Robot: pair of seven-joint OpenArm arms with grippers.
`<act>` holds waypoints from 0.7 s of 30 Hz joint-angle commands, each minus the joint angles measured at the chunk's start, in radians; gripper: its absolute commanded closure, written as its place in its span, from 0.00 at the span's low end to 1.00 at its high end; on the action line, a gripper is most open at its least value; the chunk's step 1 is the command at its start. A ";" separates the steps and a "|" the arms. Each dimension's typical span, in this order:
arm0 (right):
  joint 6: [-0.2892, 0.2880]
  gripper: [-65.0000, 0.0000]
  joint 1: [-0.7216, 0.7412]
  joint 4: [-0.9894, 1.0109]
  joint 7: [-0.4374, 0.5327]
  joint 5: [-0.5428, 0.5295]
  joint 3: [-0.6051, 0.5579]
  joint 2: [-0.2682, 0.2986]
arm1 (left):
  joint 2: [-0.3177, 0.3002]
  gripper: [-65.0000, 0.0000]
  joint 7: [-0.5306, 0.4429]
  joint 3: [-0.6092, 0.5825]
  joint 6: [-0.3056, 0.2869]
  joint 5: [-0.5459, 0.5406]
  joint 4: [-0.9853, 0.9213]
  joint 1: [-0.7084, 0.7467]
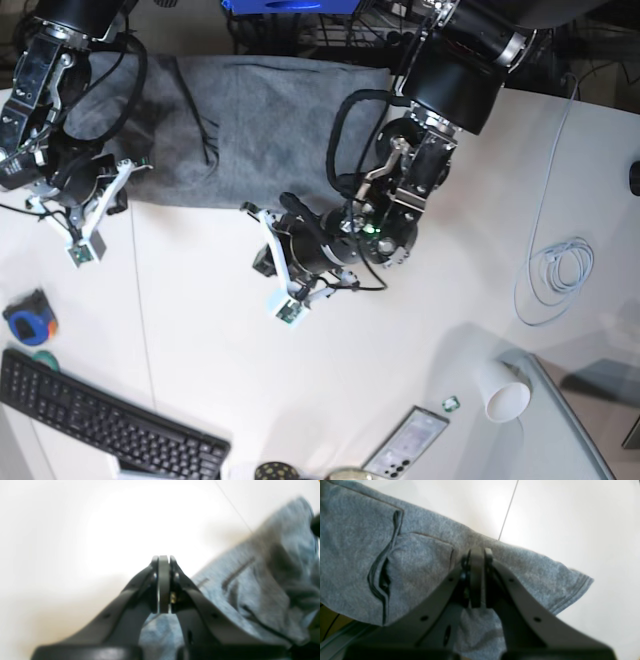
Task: Layout the t-shirt on the table in an organized manner, then fold the t-shirt properly
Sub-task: 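Release the fold and withdraw the left gripper from the shirt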
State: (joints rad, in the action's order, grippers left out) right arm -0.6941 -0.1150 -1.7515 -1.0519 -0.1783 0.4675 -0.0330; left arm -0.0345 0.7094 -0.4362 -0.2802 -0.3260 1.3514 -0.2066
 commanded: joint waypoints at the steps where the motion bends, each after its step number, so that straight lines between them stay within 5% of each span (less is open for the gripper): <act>1: -0.004 0.96 0.010 -0.015 0.012 -0.013 0.003 0.008 | 0.000 1.00 0.006 0.009 -0.007 -0.012 0.049 0.000; 8: -0.004 0.96 0.011 -0.015 0.014 -0.013 0.003 0.031 | -0.069 1.00 0.037 -0.003 -0.007 -0.005 0.213 0.147; 16: -0.004 0.96 0.001 -0.014 -0.083 -0.008 0.037 0.035 | -0.110 1.00 0.031 -0.002 -0.007 -0.005 0.122 0.213; 21: 0.023 0.97 -0.019 0.071 -0.037 -0.008 0.056 0.035 | -0.144 1.00 0.031 0.009 -0.007 -0.005 0.118 0.240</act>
State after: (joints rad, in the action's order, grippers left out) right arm -0.6765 -0.1467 -1.6661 -1.1015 -0.1772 0.5240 -0.0029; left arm -0.1753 0.7586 -0.4278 -0.2844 -0.3187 1.4559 0.0444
